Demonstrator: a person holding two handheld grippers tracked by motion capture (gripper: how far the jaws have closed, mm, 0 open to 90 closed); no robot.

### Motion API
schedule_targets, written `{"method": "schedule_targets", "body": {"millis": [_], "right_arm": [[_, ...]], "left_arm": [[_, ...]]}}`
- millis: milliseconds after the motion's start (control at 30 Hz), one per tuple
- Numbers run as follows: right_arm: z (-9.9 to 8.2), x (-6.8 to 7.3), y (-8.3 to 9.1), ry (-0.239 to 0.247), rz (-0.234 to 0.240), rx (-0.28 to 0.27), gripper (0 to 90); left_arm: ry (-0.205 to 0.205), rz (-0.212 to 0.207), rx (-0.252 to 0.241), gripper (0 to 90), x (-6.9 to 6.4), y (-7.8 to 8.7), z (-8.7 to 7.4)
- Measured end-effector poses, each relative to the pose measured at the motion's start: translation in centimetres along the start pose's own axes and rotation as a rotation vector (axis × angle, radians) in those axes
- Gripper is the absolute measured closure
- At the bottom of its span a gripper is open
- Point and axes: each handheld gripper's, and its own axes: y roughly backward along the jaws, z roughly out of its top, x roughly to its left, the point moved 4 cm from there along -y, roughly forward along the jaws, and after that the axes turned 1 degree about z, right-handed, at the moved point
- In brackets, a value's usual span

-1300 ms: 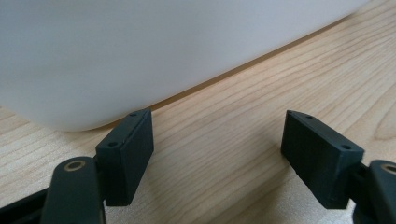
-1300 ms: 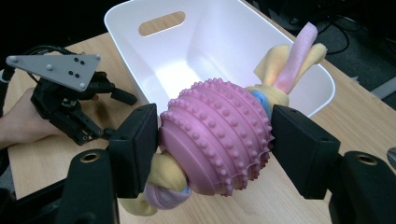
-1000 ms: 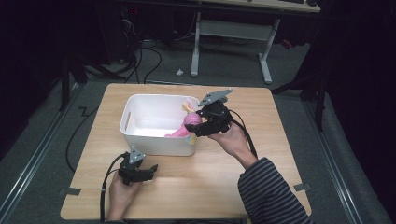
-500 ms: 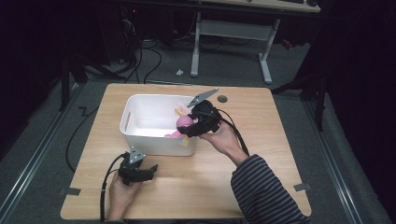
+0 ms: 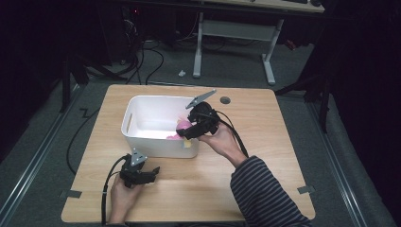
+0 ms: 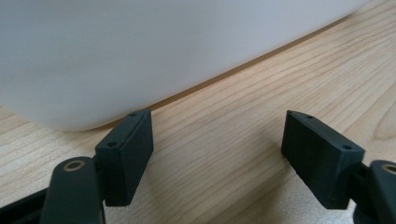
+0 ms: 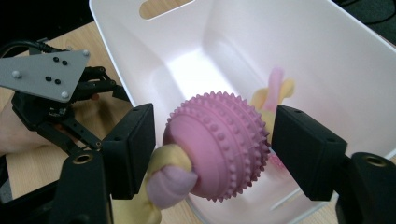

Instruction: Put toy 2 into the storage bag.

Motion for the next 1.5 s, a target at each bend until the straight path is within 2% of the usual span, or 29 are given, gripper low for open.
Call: {"method": "schedule_targets", "body": {"millis": [133, 333, 800, 1133, 1233, 1367, 1500], "right_arm": [[-0.1, 0.0, 0.5, -0.006, -0.010, -0.035, 29.4], [-0.9, -0.3, 2.2, -0.013, -0.039, -0.075, 31.0], [-5.9, -1.4, 6.9, -0.064, -0.142, -0.169, 34.2], [-9.4, -2.2, 9.3, -0.102, -0.221, -0.182, 34.6], [-10.4, -2.3, 10.1, -0.128, -0.228, -0.202, 35.3], [-11.4, -2.4, 10.9, -0.138, -0.258, -0.201, 35.5], [-12.1, -2.5, 11.9, -0.154, -0.267, -0.225, 35.8]], "left_arm": [[0.000, 0.000, 0.000, 25.4, 0.0, 0.0, 0.0], [0.000, 0.000, 0.001, 25.2, 0.0, 0.0, 0.0], [-0.001, 0.000, 0.001, 25.1, 0.0, 0.0, 0.0], [-0.001, -0.001, 0.001, 24.8, 0.0, 0.0, 0.0], [0.000, -0.001, 0.001, 24.8, 0.0, 0.0, 0.0], [-0.001, -0.001, 0.001, 24.8, 0.0, 0.0, 0.0], [-0.001, -0.001, 0.001, 24.8, 0.0, 0.0, 0.0]]}}
